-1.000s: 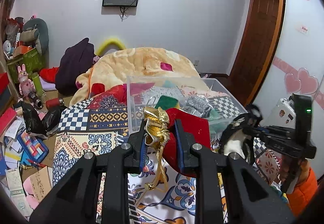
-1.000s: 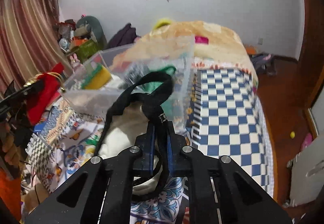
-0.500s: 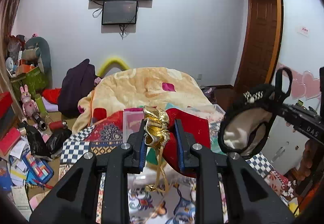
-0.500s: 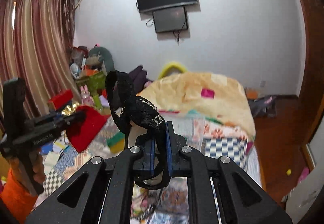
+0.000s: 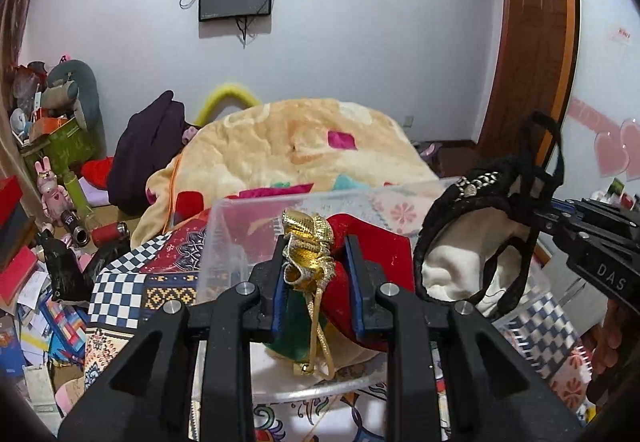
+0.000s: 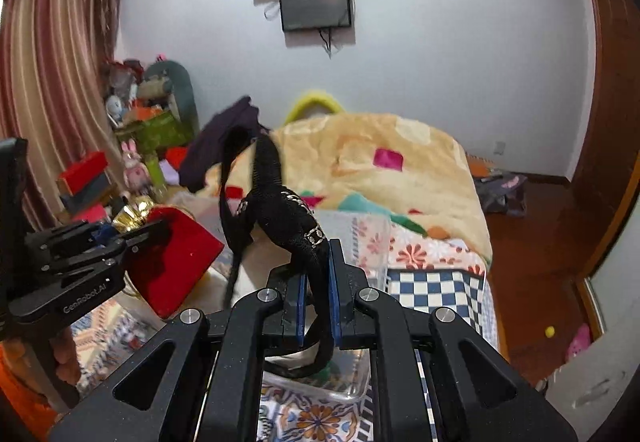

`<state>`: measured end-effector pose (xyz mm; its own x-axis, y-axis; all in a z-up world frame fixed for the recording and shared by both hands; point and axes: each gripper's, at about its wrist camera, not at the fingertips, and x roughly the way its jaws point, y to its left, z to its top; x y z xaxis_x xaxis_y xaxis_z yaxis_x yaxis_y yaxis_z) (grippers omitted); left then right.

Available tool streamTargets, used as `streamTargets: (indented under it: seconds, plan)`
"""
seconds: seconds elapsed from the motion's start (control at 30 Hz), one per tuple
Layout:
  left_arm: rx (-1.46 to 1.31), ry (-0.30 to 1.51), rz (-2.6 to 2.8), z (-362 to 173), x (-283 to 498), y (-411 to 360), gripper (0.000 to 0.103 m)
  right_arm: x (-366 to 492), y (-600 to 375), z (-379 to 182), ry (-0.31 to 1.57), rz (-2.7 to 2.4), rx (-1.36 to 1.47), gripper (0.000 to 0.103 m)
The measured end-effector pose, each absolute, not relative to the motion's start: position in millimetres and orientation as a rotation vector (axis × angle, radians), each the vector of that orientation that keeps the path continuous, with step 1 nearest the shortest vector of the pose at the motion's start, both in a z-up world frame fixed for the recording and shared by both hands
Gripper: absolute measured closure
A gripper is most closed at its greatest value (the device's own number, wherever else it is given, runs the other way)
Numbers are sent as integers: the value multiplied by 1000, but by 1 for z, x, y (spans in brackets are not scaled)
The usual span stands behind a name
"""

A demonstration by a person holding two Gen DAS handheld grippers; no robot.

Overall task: Organize soft objects
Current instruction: 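Carry the tote bag with the right tool while the left tool carries the red pouch over the box, then open both tools to release the tote bag and red pouch into the box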

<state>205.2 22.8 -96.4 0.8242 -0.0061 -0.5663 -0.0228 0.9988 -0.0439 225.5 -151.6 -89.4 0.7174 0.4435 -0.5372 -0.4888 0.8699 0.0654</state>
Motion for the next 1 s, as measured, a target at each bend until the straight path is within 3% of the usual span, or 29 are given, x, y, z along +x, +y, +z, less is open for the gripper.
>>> streamTargets:
  seconds: [0.23,0.33,0.37,0.5,0.67,0.8,0.87,0.93,1.0]
  plan:
    - [-33,648,1,-114,215,15,78,238,-142,-105,642,504,-106,91]
    - [-44,664,-7,-115,216,18,72,238,-144,-105,656,497,-107,90]
    - [-52,670,-10,-116,216,19,70,236,-146,-104,658,498,-110,87]
    - [-78,673,-15,-114,211,23,57,228,-150,-100,645,514,-110,60]
    - [-88,643,-25,-101,198,25,44,211,-158,-83,584,539,-99,52]
    - [-93,597,-32,-83,181,27,36,196,-168,-65,520,538,-86,32]
    - [-105,578,-38,-74,174,30,29,188,-173,-57,487,542,-80,28]
    - [-131,560,-43,-66,166,34,14,182,-177,-51,463,543,-76,21]
    - [-158,540,-37,-60,158,38,6,174,-181,-48,442,542,-72,16]
